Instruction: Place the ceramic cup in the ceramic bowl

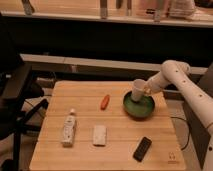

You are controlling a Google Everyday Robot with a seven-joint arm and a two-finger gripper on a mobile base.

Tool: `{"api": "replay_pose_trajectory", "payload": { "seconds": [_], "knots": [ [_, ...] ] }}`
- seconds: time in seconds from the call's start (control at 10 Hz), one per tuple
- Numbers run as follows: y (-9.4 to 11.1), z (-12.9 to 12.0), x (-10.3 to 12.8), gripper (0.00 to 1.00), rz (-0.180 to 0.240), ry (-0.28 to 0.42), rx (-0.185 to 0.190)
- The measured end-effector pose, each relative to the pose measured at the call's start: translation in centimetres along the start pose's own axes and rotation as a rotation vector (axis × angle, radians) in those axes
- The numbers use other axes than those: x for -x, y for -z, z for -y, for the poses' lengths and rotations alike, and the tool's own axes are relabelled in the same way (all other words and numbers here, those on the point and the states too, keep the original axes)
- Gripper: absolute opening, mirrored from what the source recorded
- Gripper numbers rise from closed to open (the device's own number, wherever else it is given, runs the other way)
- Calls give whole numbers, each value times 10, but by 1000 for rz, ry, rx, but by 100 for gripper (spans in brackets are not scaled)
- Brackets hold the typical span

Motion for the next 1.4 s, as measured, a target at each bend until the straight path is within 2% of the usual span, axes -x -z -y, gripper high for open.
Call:
{"api": "replay_pose_trajectory", "payload": {
  "seconds": [0.2,0.6,0.9,1.1,1.4],
  "knots": [
    [0,1,-1,18,0,2,-2],
    [0,3,-3,21,0,5,-6],
    [-1,4,-3,9,1,8,-7],
    [-1,5,-5,14,2,9,-10],
    [-2,6,-6,14,3,11,-10]
  ]
}}
